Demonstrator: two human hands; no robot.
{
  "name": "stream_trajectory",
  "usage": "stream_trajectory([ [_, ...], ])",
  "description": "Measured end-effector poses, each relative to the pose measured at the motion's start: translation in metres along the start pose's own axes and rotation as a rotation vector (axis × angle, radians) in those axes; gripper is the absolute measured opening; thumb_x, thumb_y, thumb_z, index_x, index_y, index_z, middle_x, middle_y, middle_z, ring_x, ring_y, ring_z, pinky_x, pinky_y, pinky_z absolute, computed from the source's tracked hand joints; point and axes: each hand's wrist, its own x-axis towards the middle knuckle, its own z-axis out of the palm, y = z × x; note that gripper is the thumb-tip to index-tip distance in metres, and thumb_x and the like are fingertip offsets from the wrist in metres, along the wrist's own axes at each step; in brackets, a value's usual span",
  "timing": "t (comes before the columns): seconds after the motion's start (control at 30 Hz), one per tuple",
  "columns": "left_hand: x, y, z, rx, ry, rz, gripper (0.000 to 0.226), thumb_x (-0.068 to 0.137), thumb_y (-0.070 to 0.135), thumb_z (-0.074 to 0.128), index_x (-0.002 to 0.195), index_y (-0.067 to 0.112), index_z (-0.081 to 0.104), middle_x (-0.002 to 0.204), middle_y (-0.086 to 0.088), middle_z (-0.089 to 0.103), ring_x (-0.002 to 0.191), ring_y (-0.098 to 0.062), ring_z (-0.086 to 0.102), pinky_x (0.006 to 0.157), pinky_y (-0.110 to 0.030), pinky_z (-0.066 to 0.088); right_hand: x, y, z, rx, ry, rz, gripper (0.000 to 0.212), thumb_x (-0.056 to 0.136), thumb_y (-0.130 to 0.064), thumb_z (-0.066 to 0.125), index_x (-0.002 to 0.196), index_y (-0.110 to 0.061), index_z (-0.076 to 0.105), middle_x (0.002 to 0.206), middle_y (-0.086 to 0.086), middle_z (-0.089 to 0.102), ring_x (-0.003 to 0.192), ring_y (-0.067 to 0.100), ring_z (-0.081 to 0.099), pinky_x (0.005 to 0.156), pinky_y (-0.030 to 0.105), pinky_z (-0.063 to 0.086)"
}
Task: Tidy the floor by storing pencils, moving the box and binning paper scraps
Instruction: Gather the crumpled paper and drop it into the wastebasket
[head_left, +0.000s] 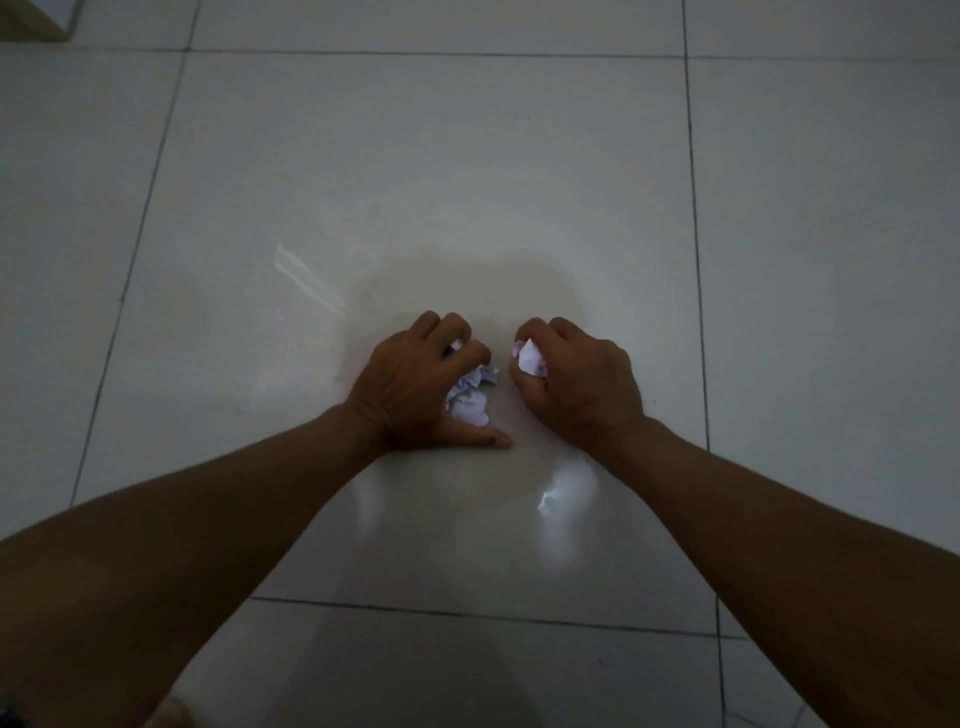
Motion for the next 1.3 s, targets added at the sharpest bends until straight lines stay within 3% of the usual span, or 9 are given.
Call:
stream_trajectory([
  [0.2,0.004,0.005,-0.002,-0.002,0.057,-0.069,0.039,0.092,0.051,0.056,0.088,0.013,0.064,0.087,-0.009,0.062,0.072,-0.028,0.058,0.05,-0.034,0.047,-0.003,-0.003,0.0,0.024,0.009,0.012,0.017,0.091,-0.028,0.05,0.091,-0.018,0.063,0.079,0.005,0.062,0.067,0.035,0.061,0.058,0.038,0.048],
  [0.4,0.012,0.008,-0.016,-0.169,0.233,-0.362,0.03,0.093,0.034,0.064,0.077,0.009,0.06,0.068,-0.011,0.064,0.056,-0.024,0.055,0.053,-0.03,0.044,0.005,-0.015,0.0,0.126,0.053,0.008,0.016,0.09,-0.03,0.056,0.088,-0.016,0.064,0.077,0.006,0.065,0.069,0.032,0.063,0.06,0.033,0.046],
  [0.6,-0.012,-0.009,-0.045,-0.155,0.408,-0.672,0.029,0.087,0.021,0.063,0.066,0.01,0.047,0.054,-0.008,0.049,0.049,-0.024,0.044,0.052,-0.032,0.034,0.009,-0.03,0.005,0.127,0.03,0.028,0.026,0.09,-0.043,0.055,0.083,-0.018,0.059,0.074,0.002,0.061,0.071,0.035,0.062,0.063,0.038,0.05],
  [0.73,-0.035,-0.019,-0.052,-0.166,0.339,-0.75,0.03,0.085,0.02,0.06,0.067,0.017,0.037,0.051,0.003,0.038,0.047,-0.025,0.041,0.054,-0.029,0.028,0.0,-0.034,0.007,0.093,-0.008,-0.01,0.033,0.087,-0.053,0.057,0.086,-0.02,0.061,0.077,0.0,0.063,0.073,0.031,0.064,0.063,0.035,0.05],
  [0.83,-0.058,-0.025,-0.048,-0.235,0.211,-0.828,0.015,0.087,0.024,0.059,0.087,0.022,0.044,0.06,0.002,0.049,0.058,-0.03,0.053,0.061,-0.029,0.034,-0.01,-0.041,0.01,0.06,-0.045,-0.082,0.029,0.086,-0.05,0.06,0.085,-0.021,0.062,0.076,0.001,0.061,0.07,0.032,0.064,0.06,0.034,0.049],
  [0.93,-0.075,-0.023,-0.046,-0.252,0.091,-0.818,0.039,0.089,0.027,0.061,0.126,0.027,0.049,0.085,-0.004,0.066,0.084,-0.037,0.065,0.074,-0.034,0.044,-0.019,-0.048,0.013,0.065,-0.062,-0.108,0.022,0.086,-0.041,0.059,0.082,-0.02,0.059,0.074,0.003,0.058,0.066,0.036,0.062,0.057,0.038,0.051],
  [1.0,-0.075,-0.021,-0.046,-0.25,0.02,-0.784,0.051,0.091,0.032,0.062,0.138,0.028,0.046,0.107,-0.008,0.07,0.097,-0.037,0.065,0.086,-0.039,0.047,-0.022,-0.051,0.015,0.056,-0.04,-0.098,0.019,0.086,-0.036,0.061,0.078,-0.02,0.058,0.071,0.003,0.056,0.062,0.036,0.061,0.053,0.038,0.05],
  [1.17,-0.061,-0.021,-0.043,-0.132,0.019,-0.715,0.036,0.094,0.049,0.054,0.123,0.028,0.054,0.096,-0.004,0.071,0.09,-0.035,0.066,0.08,-0.04,0.052,-0.035,-0.058,0.02,0.028,-0.032,-0.063,0.013,0.085,-0.03,0.063,0.078,-0.019,0.06,0.069,0.003,0.056,0.057,0.036,0.06,0.049,0.038,0.05],
  [1.3,-0.05,-0.021,-0.038,-0.029,0.017,-0.605,0.03,0.096,0.048,0.052,0.112,0.024,0.057,0.093,-0.005,0.071,0.082,-0.034,0.066,0.069,-0.035,0.05,-0.04,-0.054,0.018,0.024,-0.037,-0.025,0.012,0.085,-0.03,0.062,0.08,-0.019,0.062,0.072,0.004,0.058,0.061,0.038,0.061,0.052,0.039,0.051],
])
